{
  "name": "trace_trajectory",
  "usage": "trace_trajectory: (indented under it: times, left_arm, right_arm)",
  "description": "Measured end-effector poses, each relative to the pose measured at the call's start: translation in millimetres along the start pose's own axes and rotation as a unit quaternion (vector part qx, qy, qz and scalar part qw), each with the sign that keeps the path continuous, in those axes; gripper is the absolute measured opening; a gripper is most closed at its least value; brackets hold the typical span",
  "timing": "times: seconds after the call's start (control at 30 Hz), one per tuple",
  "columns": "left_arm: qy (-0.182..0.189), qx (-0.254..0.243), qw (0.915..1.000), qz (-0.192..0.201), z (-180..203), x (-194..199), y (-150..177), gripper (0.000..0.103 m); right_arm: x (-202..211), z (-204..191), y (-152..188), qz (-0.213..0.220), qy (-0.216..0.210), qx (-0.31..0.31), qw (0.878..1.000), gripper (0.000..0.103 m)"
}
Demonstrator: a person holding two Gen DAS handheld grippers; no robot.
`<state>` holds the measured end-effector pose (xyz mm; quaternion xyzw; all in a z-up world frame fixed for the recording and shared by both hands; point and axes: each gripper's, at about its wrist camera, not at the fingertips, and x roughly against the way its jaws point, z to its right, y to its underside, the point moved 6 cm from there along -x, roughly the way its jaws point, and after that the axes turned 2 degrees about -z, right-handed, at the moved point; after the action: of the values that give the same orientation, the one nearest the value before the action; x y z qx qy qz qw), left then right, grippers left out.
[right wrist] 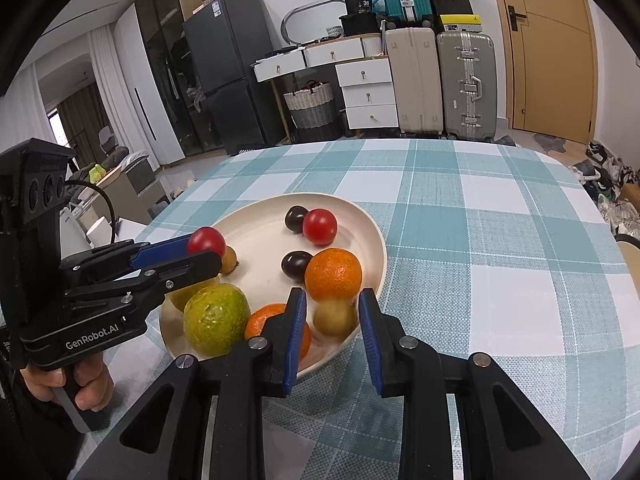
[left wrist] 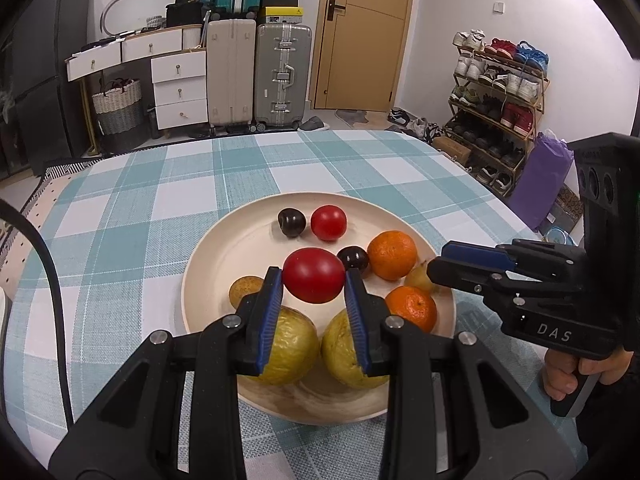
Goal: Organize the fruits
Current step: 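Lower both fruits onto the plate and open both grippers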
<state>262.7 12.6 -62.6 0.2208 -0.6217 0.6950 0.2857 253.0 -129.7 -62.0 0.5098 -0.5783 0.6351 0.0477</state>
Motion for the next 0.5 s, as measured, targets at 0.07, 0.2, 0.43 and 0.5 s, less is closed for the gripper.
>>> trace_trajectory:
  times: [0.07, 0.2, 0.43, 0.5]
  left_arm:
    - [0.001, 0.001, 1.0, 0.001, 0, 1, 0, 0.029]
    - [0.002, 0.001, 0.9999, 0.013, 1, 4, -3, 0.029]
    - [-0.001, 0.017, 0.9996, 0.023, -6, 17, -3, 0.048]
    - [-0.009, 0.021, 0.9992, 0.031, -10, 27, -2, 0.071]
  right_arm:
    - [2, 1, -1, 0.005, -0.001, -0.003, 1.0, 0.04]
    - [8, 2, -2, 0.022, -0.003, -0.004, 1.0, 0.046]
    - [16, -1, -5, 0.043, 0.015, 0.003, 0.999, 0.082]
    - [23, -3, -7, 0.051, 0.017, 0.006, 0.999, 0.091]
